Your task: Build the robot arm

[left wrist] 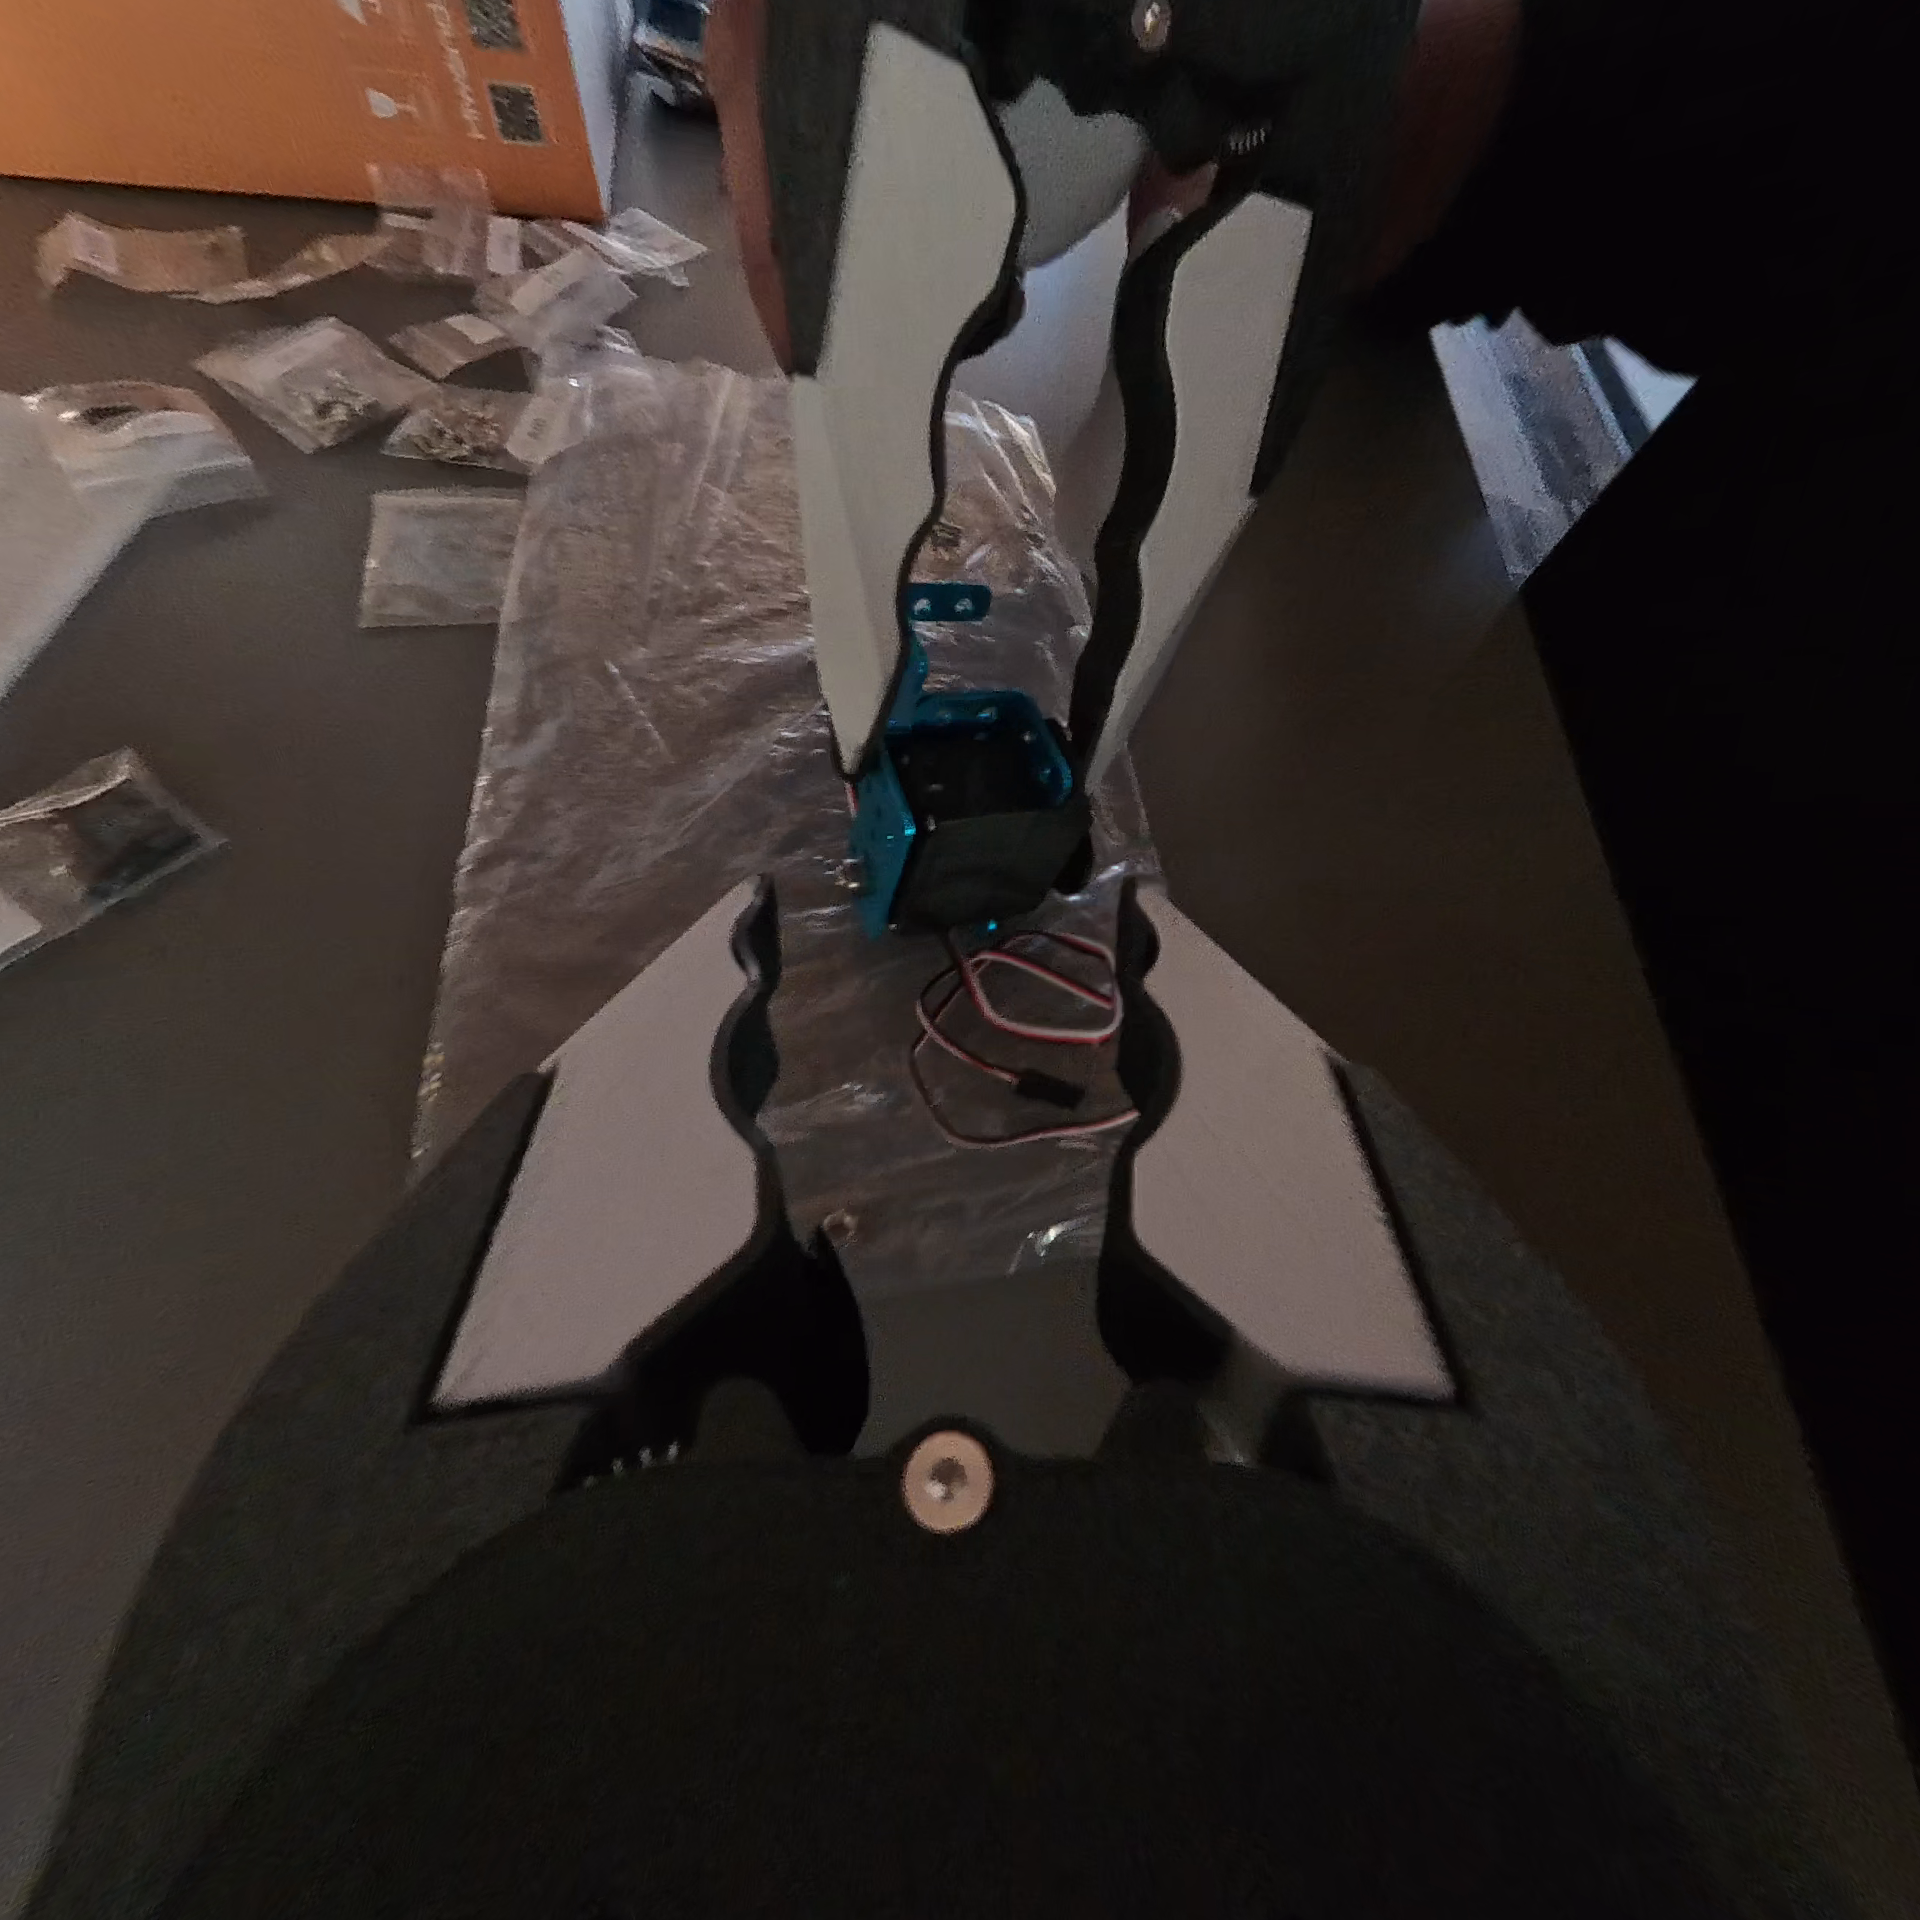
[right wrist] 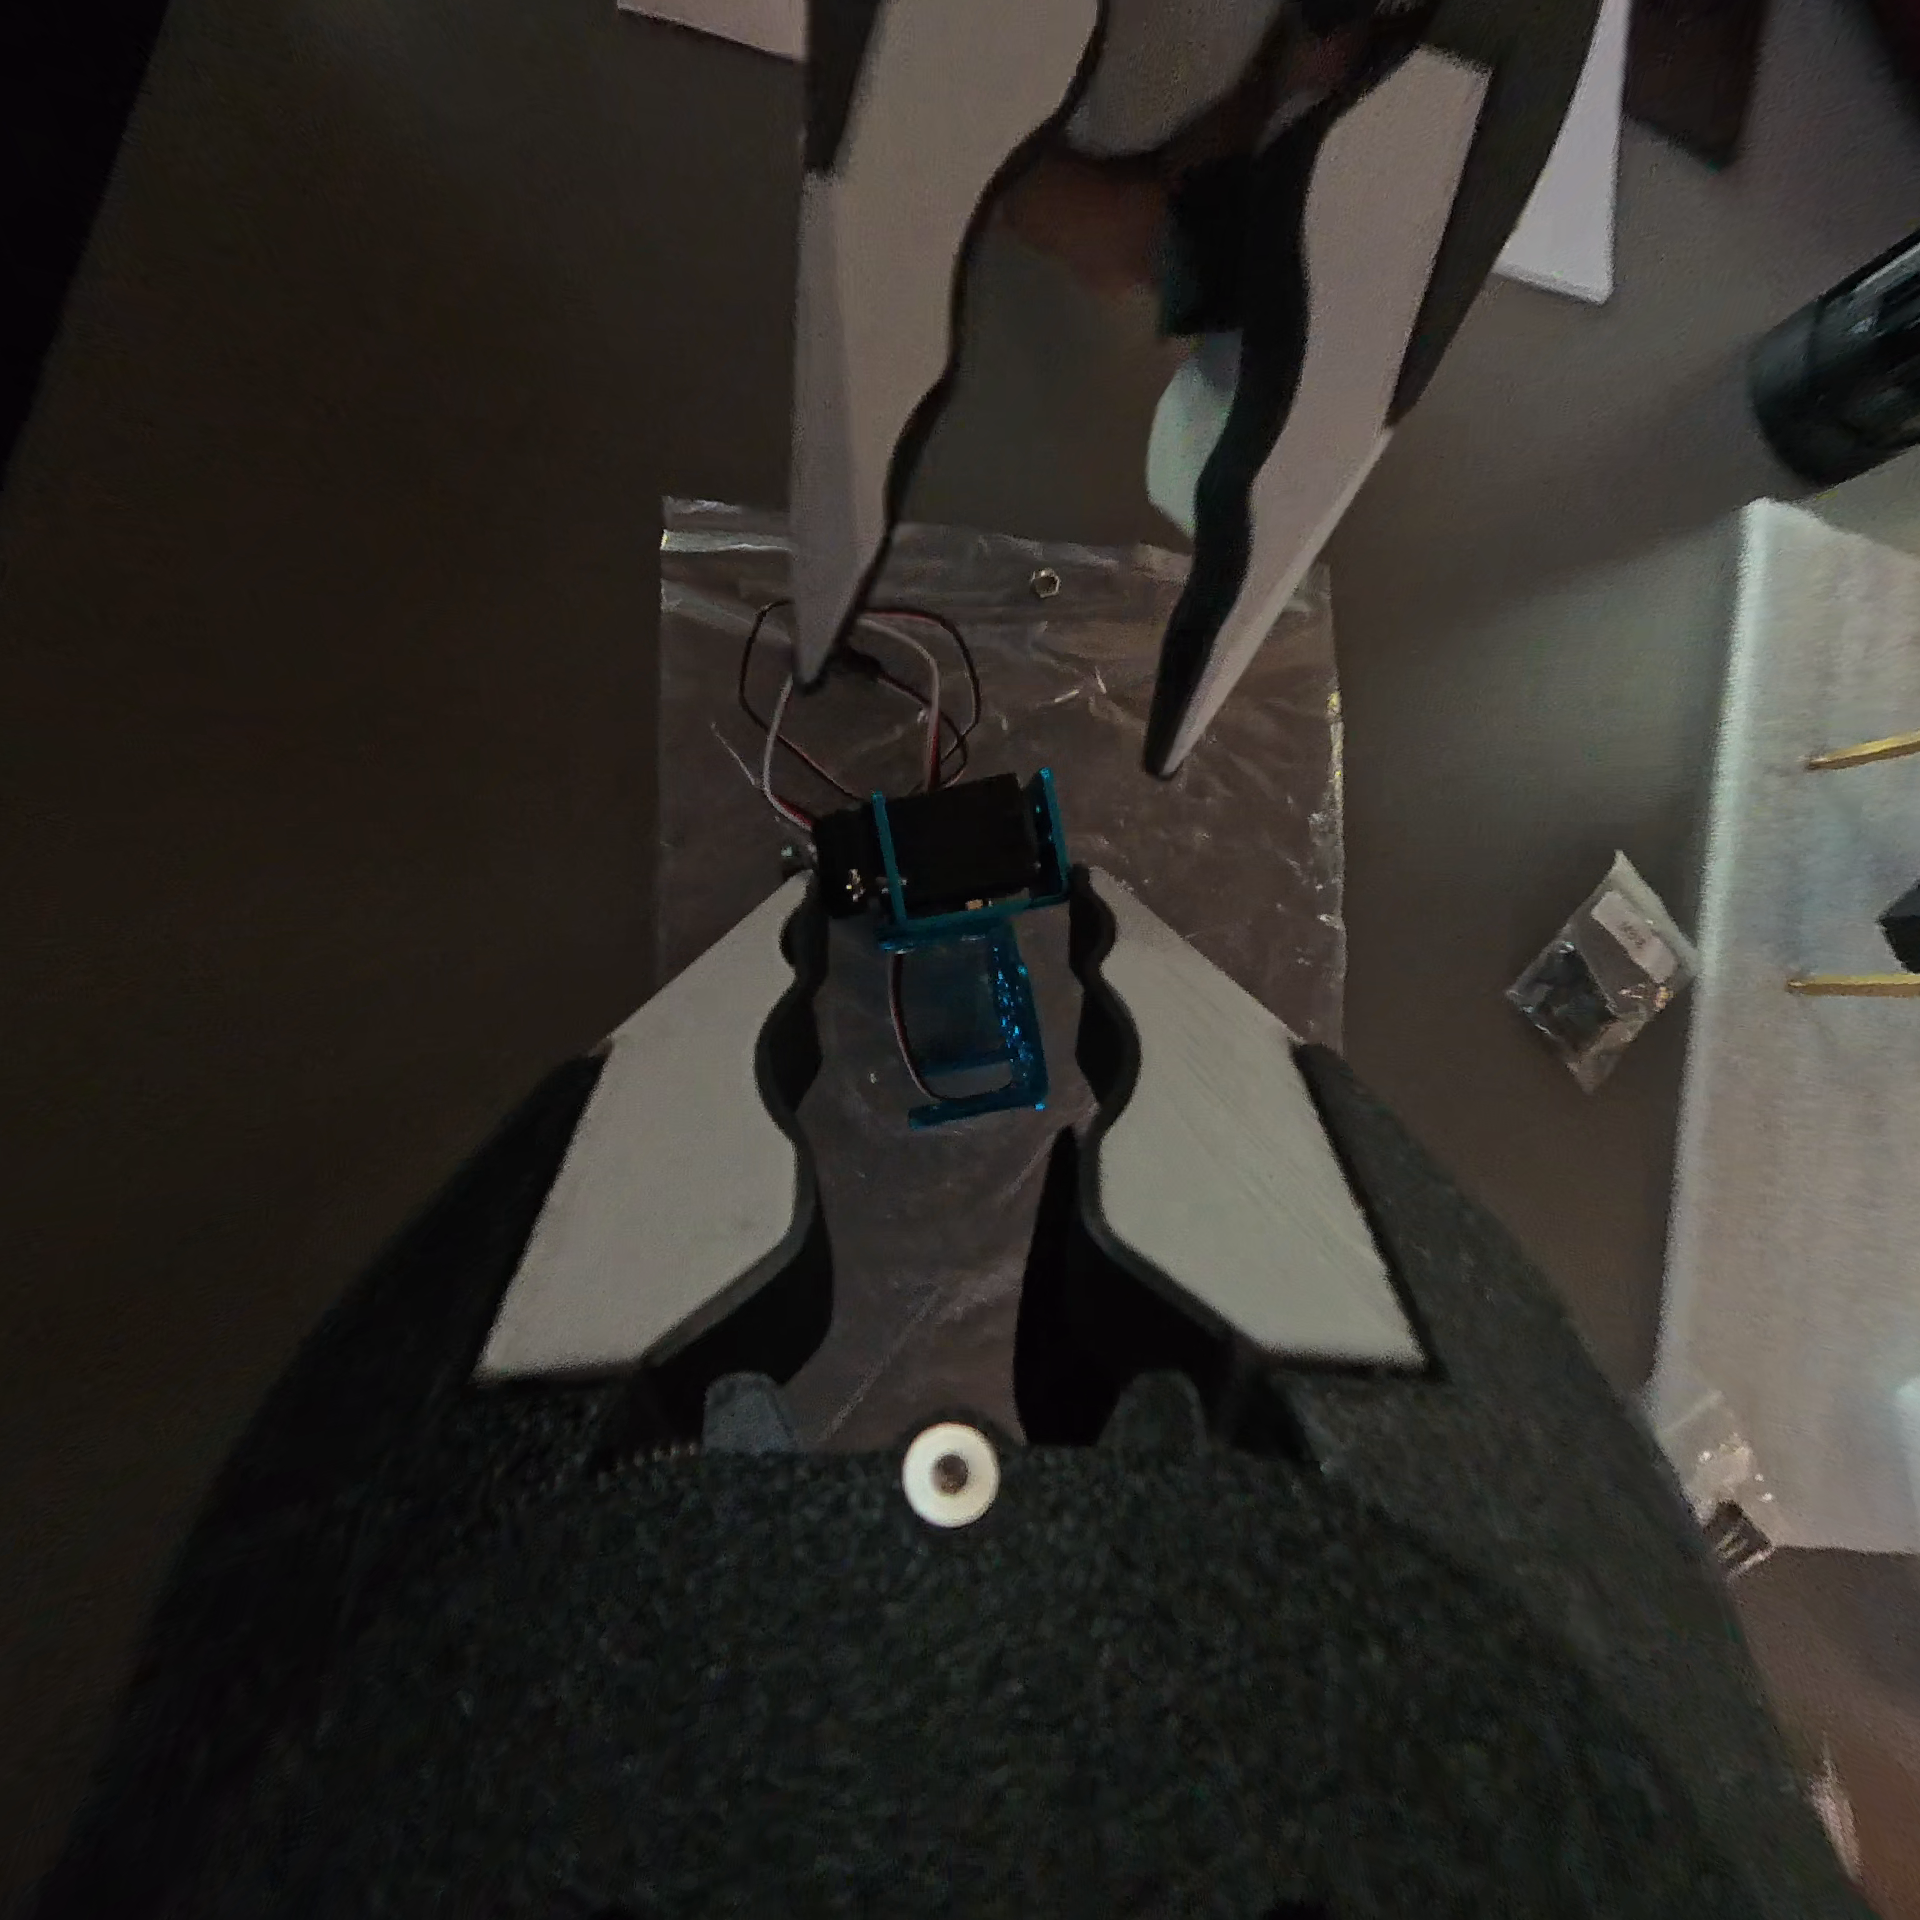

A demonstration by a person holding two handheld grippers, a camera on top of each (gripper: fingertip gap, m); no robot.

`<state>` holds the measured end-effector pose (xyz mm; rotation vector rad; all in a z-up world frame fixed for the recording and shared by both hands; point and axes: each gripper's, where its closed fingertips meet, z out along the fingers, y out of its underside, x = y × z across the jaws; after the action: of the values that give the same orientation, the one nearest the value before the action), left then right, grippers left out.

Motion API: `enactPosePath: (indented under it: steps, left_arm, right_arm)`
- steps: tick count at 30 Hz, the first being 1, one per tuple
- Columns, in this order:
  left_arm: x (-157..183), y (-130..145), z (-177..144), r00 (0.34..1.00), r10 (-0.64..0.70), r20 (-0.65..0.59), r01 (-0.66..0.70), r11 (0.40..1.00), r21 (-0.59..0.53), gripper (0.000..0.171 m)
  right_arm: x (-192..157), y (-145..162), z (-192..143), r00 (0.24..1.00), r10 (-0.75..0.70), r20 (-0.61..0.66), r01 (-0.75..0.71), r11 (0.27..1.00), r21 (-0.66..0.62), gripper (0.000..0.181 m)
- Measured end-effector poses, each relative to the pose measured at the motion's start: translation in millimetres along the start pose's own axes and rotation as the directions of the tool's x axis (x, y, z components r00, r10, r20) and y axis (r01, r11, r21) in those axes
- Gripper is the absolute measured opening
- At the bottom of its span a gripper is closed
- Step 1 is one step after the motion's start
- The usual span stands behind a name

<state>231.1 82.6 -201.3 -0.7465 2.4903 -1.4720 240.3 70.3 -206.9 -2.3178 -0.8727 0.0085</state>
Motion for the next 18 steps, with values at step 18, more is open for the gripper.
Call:
enactPosePath:
  steps: [18]
  left_arm:
    - [7.9,-26.7,44.9,0.94,0.285,0.188,-0.246,0.947,-0.207,0.048]
  right_arm:
    - [-12.1,14.2,-24.1,0.983,-0.013,-0.183,0.016,1.0,0.012,0.061]
